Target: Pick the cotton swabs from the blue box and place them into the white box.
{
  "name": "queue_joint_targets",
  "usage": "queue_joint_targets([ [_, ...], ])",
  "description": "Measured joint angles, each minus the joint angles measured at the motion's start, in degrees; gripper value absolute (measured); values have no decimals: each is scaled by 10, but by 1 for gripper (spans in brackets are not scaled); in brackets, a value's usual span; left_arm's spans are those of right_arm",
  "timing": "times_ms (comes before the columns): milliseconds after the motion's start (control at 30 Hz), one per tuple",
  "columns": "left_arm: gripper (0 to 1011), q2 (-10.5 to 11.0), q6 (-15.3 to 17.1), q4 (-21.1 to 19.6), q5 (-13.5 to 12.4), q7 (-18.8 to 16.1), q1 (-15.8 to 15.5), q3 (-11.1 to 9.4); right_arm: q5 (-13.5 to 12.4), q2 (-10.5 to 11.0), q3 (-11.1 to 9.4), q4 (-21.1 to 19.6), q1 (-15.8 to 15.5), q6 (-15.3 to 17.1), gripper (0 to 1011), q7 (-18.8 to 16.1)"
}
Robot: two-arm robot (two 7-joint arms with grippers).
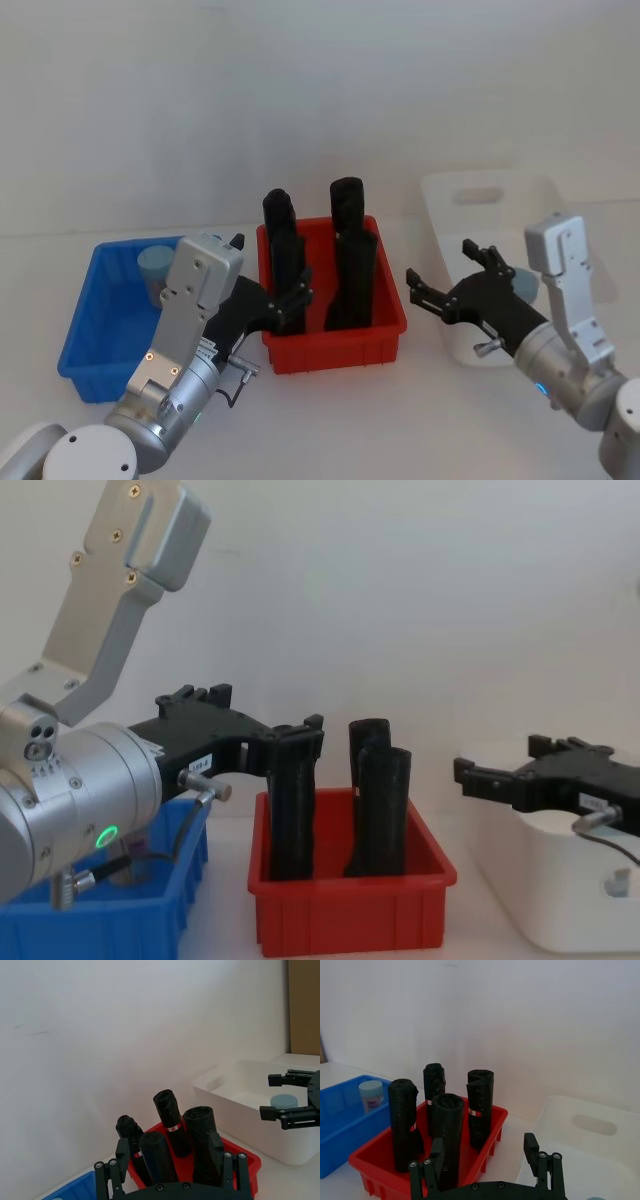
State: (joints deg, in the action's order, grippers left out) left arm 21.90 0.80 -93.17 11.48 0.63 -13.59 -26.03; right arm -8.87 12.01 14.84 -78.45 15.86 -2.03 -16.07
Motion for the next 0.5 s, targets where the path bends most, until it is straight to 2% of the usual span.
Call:
queue_joint_targets([
  [500,1004,0,0,0,0,0,0,0,17,-44,18,132,87,-22,1001,-52],
])
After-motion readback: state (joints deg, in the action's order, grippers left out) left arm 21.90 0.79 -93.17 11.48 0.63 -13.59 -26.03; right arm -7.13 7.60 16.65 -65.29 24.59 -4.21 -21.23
